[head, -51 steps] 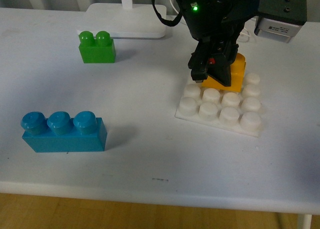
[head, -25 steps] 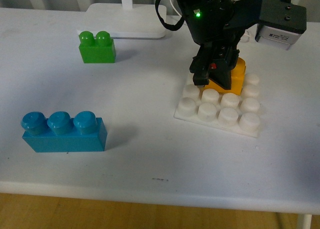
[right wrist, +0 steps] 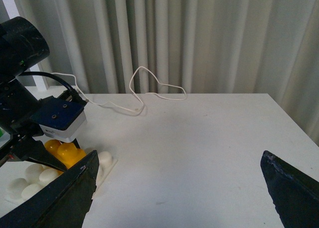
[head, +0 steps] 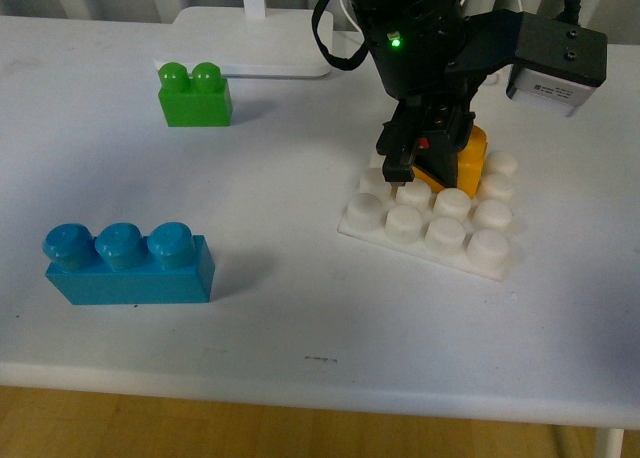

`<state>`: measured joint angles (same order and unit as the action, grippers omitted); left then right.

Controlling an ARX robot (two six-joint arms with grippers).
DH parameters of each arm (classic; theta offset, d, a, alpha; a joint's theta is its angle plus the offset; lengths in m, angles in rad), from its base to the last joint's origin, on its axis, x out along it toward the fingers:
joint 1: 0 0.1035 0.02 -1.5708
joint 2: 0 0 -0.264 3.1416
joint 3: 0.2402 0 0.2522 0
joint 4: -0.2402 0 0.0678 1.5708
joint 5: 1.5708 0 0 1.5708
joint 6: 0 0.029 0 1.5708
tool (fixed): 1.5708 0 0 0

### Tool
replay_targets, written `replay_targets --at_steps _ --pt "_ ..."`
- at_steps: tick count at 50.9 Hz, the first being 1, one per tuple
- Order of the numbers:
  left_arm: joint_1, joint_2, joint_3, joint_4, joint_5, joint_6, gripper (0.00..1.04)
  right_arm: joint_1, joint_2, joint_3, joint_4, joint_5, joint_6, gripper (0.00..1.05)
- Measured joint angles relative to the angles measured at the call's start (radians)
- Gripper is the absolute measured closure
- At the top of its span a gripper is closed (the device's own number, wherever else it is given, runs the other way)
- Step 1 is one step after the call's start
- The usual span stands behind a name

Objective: Insert yellow block into base center

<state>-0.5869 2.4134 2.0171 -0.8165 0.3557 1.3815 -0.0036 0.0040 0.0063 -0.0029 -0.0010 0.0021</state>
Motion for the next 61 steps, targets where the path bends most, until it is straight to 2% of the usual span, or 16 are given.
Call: replay_targets --at_steps 18,32,36,40,53,61 --pt "0.000 -0.004 -0.003 0.015 0.004 -0.010 0.72 0.000 0.000 0.000 0.000 0.000 0.000 0.09" --pt "0.009 -0.021 -0.032 0.060 -0.003 -0.035 0.35 0.000 0.000 0.000 0.000 0.000 0.000 0.09" --pt "0.016 -0.045 -0.054 0.071 0.005 -0.046 0.17 0.000 0.000 0.000 0.000 0.000 0.000 0.09" --pt "0.027 -0.084 -0.072 0.084 0.016 -0.051 0.05 0.000 0.000 0.000 0.000 0.000 0.000 0.09" --pt "0.082 -0.313 -0.197 0.232 -0.008 -0.078 0.06 0.000 0.000 0.000 0.000 0.000 0.000 0.09" --pt "0.145 -0.526 -0.481 0.568 -0.096 -0.119 0.06 0.000 0.000 0.000 0.000 0.000 0.000 0.09"
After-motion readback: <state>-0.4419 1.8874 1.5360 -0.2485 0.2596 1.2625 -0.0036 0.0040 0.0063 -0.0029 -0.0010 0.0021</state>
